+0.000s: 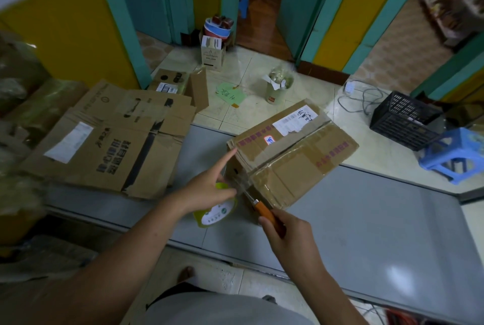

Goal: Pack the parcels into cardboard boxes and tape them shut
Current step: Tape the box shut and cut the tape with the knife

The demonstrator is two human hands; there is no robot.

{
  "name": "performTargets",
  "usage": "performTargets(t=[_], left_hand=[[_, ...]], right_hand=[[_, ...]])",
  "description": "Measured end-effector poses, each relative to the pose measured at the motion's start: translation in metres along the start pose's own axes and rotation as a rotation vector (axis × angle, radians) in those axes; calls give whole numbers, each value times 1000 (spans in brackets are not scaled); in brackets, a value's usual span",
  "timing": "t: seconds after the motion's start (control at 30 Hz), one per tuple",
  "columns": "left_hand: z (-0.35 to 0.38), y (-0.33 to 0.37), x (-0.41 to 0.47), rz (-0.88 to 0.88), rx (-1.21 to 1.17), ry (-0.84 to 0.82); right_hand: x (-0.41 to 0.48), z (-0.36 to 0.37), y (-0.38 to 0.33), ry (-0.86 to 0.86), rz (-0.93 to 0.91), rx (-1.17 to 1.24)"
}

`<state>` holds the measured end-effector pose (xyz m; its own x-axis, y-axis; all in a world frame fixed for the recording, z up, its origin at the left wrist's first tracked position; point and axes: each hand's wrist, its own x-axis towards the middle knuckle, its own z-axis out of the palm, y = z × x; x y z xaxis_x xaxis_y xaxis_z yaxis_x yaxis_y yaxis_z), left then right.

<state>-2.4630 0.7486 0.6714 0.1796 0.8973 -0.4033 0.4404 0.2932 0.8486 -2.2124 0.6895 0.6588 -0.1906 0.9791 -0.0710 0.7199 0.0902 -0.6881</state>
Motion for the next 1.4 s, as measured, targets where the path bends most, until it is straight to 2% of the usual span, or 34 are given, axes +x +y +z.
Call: performTargets(t=[0.33,0.67,0.87,1.1,1.27,1.4], left_hand=[[12,8,3,-11,45,106],[6,7,-1,8,40,100],[5,3,0,47,28,85],[6,-6,-6,90,37,83],[4,-8,-10,82,35,91],[1,-9,-11,91,37,111]], right_hand=[[5,4,-5,16,-8,-61],[10,11,15,-74,36,-129],[-1,19,57,-195,19,-416],[-8,59,122,-68,40,-482],[-10,62,132,-86,28,-475],[-10,22,84,18,-37,-224]])
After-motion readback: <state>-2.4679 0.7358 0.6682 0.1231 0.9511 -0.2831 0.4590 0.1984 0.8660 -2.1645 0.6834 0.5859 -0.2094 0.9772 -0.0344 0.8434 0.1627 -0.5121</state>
